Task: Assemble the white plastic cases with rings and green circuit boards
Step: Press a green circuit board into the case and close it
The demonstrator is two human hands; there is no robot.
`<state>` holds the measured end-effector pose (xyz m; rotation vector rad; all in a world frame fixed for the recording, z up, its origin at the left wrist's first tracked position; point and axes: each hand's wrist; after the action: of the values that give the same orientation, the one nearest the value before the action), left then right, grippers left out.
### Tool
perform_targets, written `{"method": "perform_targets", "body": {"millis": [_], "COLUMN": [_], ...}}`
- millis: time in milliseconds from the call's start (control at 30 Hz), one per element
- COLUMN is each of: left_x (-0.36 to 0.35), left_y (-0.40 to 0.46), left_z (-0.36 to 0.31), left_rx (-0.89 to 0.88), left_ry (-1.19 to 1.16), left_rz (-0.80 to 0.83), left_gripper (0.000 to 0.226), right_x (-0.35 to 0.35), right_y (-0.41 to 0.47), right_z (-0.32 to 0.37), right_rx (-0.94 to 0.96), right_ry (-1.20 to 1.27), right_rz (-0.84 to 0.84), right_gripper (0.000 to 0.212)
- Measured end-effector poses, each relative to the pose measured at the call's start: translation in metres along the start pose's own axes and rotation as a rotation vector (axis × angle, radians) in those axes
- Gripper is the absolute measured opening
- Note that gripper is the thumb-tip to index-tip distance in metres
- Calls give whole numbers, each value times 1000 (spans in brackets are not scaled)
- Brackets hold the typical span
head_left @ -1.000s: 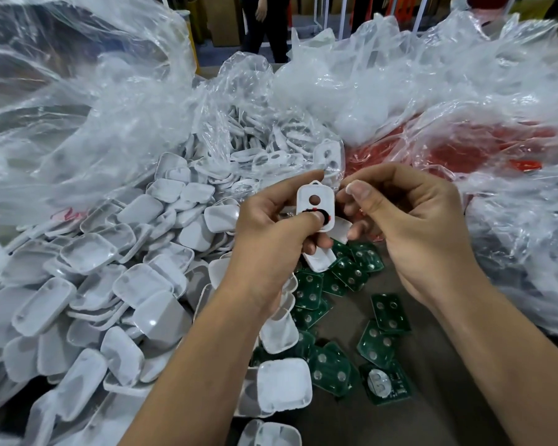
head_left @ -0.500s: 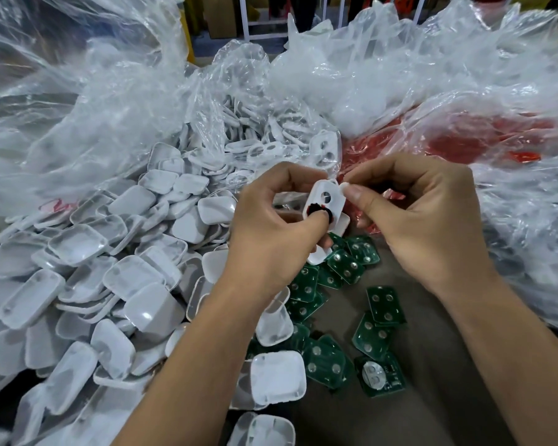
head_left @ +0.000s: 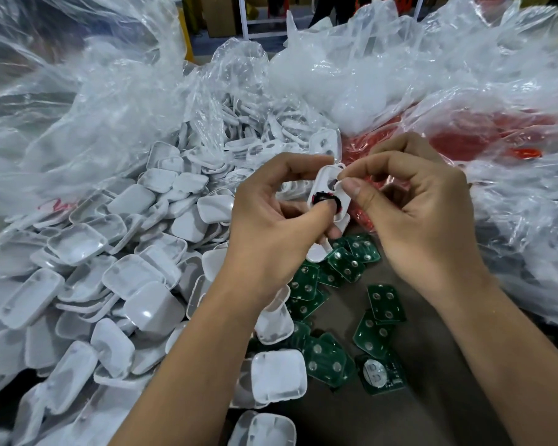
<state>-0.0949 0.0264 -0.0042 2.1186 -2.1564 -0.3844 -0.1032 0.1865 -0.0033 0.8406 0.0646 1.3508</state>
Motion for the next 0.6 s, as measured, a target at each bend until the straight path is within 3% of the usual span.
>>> {"method": "perform_targets", "body": {"millis": [233, 600], "left_x": [-1, -3], "left_y": [-1, -3], "left_z": [0, 5], "left_rx": [22, 12], "left_ry": [-64, 12], "left_rz": [-1, 13], "left_gripper": [36, 35], "right_x": [-1, -3], "right_y": [-1, -4], "right_z": [1, -2], "right_rx": [-25, -4], "right_ry": [-6, -137], "right_rz": [-17, -13], "right_gripper": [14, 4]}}
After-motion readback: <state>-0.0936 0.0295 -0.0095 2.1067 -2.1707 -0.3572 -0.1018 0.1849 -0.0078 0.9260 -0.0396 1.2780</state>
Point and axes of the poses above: each hand's wrist, its own y-axis towards the middle knuckle, its own x-axis out of the back of the hand, z = x × y, and after that the axes turned 3 degrees about -y, right-handed
